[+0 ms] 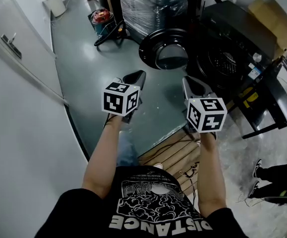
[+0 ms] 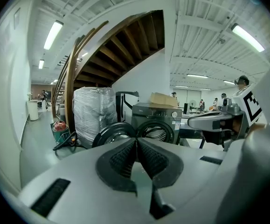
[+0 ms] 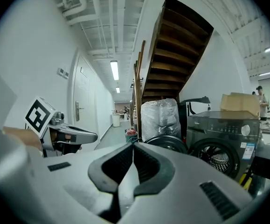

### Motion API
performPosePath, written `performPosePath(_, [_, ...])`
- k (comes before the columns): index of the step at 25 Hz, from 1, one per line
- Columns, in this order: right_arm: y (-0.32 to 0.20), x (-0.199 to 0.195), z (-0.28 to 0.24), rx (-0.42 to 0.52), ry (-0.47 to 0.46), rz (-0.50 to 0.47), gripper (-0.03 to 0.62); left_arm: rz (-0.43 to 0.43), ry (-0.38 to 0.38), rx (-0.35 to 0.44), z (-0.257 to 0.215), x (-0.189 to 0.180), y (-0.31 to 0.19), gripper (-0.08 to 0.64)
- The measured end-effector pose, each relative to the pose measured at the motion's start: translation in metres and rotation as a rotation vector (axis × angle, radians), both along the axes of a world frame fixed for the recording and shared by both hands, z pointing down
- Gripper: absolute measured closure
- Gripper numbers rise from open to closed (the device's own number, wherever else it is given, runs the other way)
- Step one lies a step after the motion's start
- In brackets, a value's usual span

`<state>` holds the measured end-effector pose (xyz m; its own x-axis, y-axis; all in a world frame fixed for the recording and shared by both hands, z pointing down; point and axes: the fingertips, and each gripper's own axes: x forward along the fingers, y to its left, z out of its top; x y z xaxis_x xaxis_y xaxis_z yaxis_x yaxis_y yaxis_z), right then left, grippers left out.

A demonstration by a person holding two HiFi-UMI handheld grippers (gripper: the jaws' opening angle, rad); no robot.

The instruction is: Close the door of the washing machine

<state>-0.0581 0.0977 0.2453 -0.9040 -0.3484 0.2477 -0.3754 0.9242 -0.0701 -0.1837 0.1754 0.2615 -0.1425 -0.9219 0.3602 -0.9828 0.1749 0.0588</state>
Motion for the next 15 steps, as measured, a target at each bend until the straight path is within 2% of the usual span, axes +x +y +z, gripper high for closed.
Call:
performPosePath(9, [-0.002,-0.022,0.006,-0.006,-0.003,-0.025,0.569,0.020,0.015,0.003,0.004,-0.019,-0.013,0.530])
performPosePath(15, [-0.028,-0.053,0.008,-0.019,0.013,-0.028,0.569,0.035,0.012,-0.009,0.004,-0.054,-0.045,0.525])
